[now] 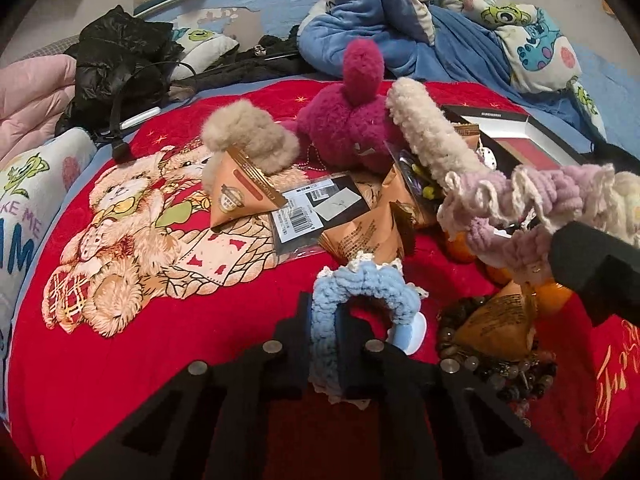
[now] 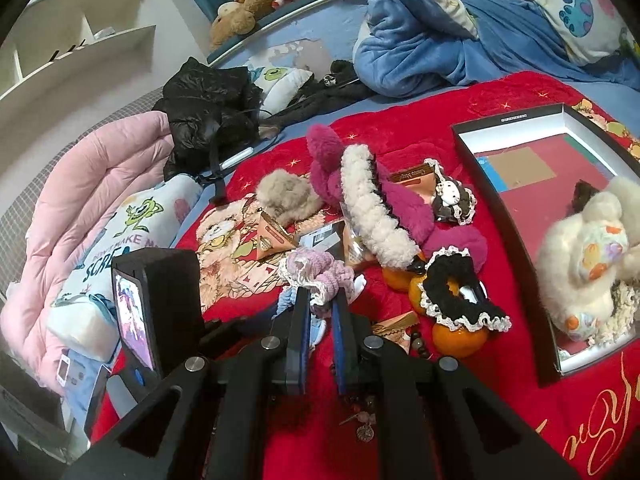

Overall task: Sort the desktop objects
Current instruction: 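Carry both crochet scrunchies over the black box with both tools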

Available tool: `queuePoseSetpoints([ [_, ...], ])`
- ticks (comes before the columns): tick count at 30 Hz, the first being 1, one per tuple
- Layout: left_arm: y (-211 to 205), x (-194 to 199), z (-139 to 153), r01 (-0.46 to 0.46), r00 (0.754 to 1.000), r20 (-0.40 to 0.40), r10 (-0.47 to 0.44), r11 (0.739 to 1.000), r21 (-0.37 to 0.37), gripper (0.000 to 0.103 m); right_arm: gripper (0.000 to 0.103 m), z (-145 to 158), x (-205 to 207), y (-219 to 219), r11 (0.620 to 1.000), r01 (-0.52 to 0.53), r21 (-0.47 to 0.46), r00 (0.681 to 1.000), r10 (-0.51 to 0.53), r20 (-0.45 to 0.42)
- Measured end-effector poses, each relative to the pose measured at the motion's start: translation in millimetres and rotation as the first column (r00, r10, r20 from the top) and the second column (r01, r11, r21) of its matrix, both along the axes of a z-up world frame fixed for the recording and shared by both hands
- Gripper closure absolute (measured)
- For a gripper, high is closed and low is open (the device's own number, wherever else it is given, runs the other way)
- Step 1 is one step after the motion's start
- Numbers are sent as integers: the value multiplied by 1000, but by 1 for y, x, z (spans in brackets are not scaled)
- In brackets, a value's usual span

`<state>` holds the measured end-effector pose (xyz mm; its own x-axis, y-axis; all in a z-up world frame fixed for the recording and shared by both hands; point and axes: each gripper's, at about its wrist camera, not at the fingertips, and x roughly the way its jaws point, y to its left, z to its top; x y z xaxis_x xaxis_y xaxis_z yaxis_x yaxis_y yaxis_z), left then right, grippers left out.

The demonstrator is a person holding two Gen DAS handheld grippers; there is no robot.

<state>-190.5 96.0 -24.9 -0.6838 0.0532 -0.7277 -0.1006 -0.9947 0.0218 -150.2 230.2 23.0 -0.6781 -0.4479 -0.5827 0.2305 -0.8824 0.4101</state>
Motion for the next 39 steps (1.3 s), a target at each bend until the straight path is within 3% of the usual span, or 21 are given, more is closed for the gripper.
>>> queuePoseSetpoints([
  [12,12,16,19,8,999,-37,-9,1000,-9,93,92,8,7,10,1000,12,0,1000,-12,-17],
  [19,29,33,45,52,996,-70,-49,998,41,93,92,21,21,35,999,49,-3,998,-49,-39],
  [25,68,56,68,136,985,-113,-130,989,54,93,92,33,40,76,993,113,-19,991,-114,-62],
  [30,115,78,84,239,961,-157,-229,970,52,93,92,41,58,119,984,179,-9,981,-179,-71],
  [34,151,84,88,291,946,-154,-285,956,20,93,92,47,77,156,972,237,4,968,-235,-84],
  [39,177,88,87,316,941,-145,-306,948,48,93,91,46,96,201,954,298,-36,952,-300,-69],
])
